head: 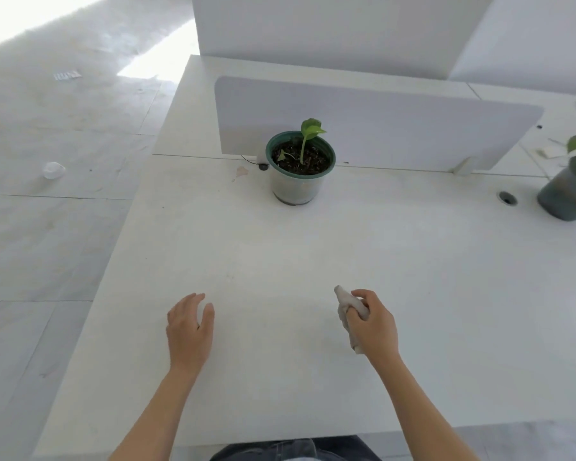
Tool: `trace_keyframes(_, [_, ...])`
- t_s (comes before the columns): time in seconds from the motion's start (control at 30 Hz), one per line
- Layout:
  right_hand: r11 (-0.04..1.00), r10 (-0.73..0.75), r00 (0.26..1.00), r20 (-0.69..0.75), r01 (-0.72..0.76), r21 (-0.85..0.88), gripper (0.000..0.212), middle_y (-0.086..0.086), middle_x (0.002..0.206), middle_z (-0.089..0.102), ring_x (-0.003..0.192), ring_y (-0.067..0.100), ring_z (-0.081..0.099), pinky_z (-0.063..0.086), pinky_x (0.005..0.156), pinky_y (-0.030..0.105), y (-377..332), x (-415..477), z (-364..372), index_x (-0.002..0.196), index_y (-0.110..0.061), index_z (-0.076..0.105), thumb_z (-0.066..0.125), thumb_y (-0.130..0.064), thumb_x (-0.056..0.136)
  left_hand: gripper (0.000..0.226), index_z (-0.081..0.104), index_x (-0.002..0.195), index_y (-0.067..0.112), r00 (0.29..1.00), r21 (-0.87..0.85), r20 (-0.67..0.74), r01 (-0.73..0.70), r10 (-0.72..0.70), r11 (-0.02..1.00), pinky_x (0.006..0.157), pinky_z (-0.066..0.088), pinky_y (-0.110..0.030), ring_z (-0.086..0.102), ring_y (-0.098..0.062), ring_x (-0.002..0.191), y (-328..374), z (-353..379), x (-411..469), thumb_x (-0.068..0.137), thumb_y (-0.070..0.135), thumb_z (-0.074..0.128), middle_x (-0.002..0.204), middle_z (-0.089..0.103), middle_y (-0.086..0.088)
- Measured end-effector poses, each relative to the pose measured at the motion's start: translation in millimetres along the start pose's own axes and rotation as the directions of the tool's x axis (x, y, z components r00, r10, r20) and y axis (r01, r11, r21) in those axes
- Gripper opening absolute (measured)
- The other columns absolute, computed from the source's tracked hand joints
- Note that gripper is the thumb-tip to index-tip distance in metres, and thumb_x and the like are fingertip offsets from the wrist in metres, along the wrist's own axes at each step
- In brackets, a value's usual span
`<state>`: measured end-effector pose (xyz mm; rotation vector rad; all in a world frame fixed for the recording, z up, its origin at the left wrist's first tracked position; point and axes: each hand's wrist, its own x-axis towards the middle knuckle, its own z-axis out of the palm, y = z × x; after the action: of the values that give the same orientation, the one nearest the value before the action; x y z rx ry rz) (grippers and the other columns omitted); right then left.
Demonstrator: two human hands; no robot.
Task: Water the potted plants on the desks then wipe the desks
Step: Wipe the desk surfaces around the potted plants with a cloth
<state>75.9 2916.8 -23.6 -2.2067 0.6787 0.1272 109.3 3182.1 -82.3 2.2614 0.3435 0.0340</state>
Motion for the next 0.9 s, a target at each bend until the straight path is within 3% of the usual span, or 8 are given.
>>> trace_keyframes(0.2, [0.998, -0.047, 0.999, 0.027, 0.048, -0.031, 0.018, -0.004, 0.093, 0.062, 0.073, 0.02, 0.062, 0.055, 0.067, 0.043, 1.6, -14.8, 14.7, 0.104, -0.023, 0.053, 0.048, -0.022, 0.086, 0.032, 0.061, 0.115, -0.001, 0.999, 0.15, 0.032, -0.049, 0.044, 0.988, 0.099, 0.033, -0.05, 0.044, -0.039, 0.123, -22.7, 0.4, -34.9, 0.088, 0.016, 0.055, 0.127, 0.056, -0.022])
trace_keyframes(0.33, [0.989, -0.128, 0.988, 0.083, 0.134, -0.069, 0.021, -0.002, 0.096, 0.063, 0.083, 0.02, 0.059, 0.052, 0.07, 0.038, -12.3, -22.7, 31.2, 0.106, -0.018, 0.053, 0.051, -0.018, 0.085, 0.052, 0.065, 0.107, 0.0, 0.993, 0.234, 0.079, -0.101, 0.084, 0.967, 0.092, 0.041, -0.054, 0.051, -0.041, 0.116, -37.8, 1.3, -43.7, 0.08, 0.035, 0.039, 0.12, 0.06, -0.022])
trace_keyframes(0.47, [0.936, -0.295, 0.941, 0.163, 0.319, -0.149, 0.024, 0.002, 0.11, 0.059, 0.098, 0.021, 0.054, 0.042, 0.08, 0.031, -36.1, -17.8, 56.0, 0.11, -0.012, 0.054, 0.049, -0.015, 0.087, 0.045, 0.066, 0.1, 0.005, 0.969, 0.367, 0.124, -0.247, 0.216, 0.897, 0.077, 0.052, -0.05, 0.043, -0.026, 0.112, -48.0, 2.4, -45.3, 0.076, 0.03, 0.038, 0.111, 0.066, -0.019])
trace_keyframes(0.6, [0.831, -0.473, 0.859, 0.196, 0.509, -0.225, 0.024, 0.01, 0.115, 0.057, 0.104, 0.029, 0.049, 0.035, 0.084, 0.034, -83.1, 15.3, 96.7, 0.111, -0.006, 0.053, 0.045, -0.013, 0.089, 0.044, 0.066, 0.102, 0.011, 0.966, 0.41, 0.113, -0.259, 0.233, 0.875, 0.082, 0.053, -0.038, 0.041, -0.02, 0.112, -48.6, 4.9, -46.5, 0.075, 0.031, 0.038, 0.112, 0.068, -0.013])
trace_keyframes(0.73, [0.749, -0.555, 0.808, 0.197, 0.589, -0.303, 0.024, 0.014, 0.114, 0.056, 0.104, 0.032, 0.046, 0.03, 0.078, 0.032, -137.4, 50.6, 129.3, 0.111, -0.004, 0.051, 0.038, -0.014, 0.093, 0.045, 0.069, 0.1, 0.013, 0.97, 0.431, 0.103, -0.245, 0.222, 0.868, 0.09, 0.041, -0.032, 0.041, -0.018, 0.114, -50.0, 5.1, -46.9, 0.074, 0.032, 0.039, 0.112, 0.068, -0.01])
trace_keyframes(0.8, [0.757, -0.56, 0.803, 0.202, 0.596, -0.268, 0.026, 0.015, 0.116, 0.056, 0.107, 0.032, 0.045, 0.032, 0.079, 0.032, -154.6, 65.6, 143.5, 0.113, -0.003, 0.05, 0.036, -0.014, 0.094, 0.044, 0.07, 0.099, 0.013, 0.969, 0.446, 0.099, -0.247, 0.227, 0.86, 0.09, 0.044, -0.032, 0.041, -0.018, 0.114, -50.7, 5.8, -46.9, 0.074, 0.032, 0.04, 0.112, 0.068, -0.009])
trace_keyframes(0.9, [0.802, -0.519, 0.781, 0.346, 0.586, -0.12, 0.035, 0.017, 0.132, 0.047, 0.124, 0.034, 0.039, 0.034, 0.094, 0.037, -167.2, 84.0, 167.3, 0.124, -0.001, 0.045, 0.032, -0.009, 0.093, 0.044, 0.07, 0.1, 0.014, 0.971, 0.459, 0.103, -0.241, 0.218, 0.855, 0.089, 0.047, -0.032, 0.041, -0.019, 0.115, -49.9, 6.3, -46.3, 0.075, 0.032, 0.04, 0.113, 0.068, -0.009])
